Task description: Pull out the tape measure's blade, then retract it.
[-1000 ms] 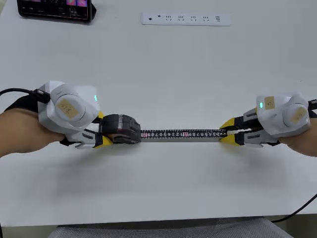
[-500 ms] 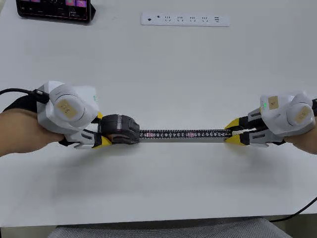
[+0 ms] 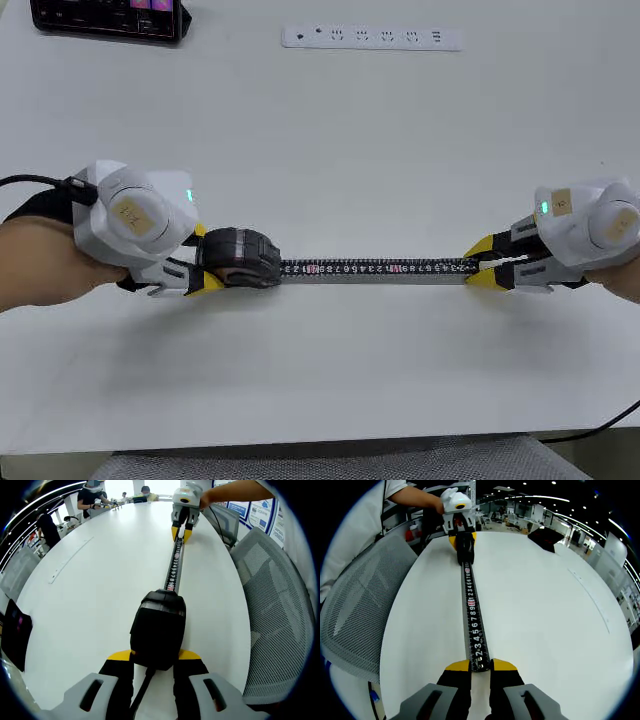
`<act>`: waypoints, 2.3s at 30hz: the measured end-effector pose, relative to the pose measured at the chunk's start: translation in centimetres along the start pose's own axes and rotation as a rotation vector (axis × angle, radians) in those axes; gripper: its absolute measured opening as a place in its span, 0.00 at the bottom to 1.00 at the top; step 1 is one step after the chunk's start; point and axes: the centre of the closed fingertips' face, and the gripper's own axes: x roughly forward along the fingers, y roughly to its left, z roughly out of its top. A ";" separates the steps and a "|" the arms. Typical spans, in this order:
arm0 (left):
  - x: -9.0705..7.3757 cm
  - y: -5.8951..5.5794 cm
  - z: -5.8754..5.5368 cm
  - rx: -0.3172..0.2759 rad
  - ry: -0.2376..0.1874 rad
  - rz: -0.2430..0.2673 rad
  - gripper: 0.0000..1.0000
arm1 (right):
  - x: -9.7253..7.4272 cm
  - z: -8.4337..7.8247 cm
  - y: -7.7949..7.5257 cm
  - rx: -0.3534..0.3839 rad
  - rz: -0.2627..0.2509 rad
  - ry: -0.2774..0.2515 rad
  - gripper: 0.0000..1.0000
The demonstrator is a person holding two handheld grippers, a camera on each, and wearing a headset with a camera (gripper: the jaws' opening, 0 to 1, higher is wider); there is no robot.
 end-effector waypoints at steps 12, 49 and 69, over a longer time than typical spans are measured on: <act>0.0 0.0 0.2 0.006 0.010 0.013 0.26 | 0.2 0.0 0.0 0.001 0.002 0.016 0.10; 0.6 0.1 0.9 -0.030 0.030 0.037 0.34 | 0.0 -0.2 0.6 0.040 0.011 0.038 0.20; -1.0 0.3 1.0 -0.076 -0.020 0.076 0.42 | -1.6 1.0 0.4 0.099 -0.059 -0.008 0.28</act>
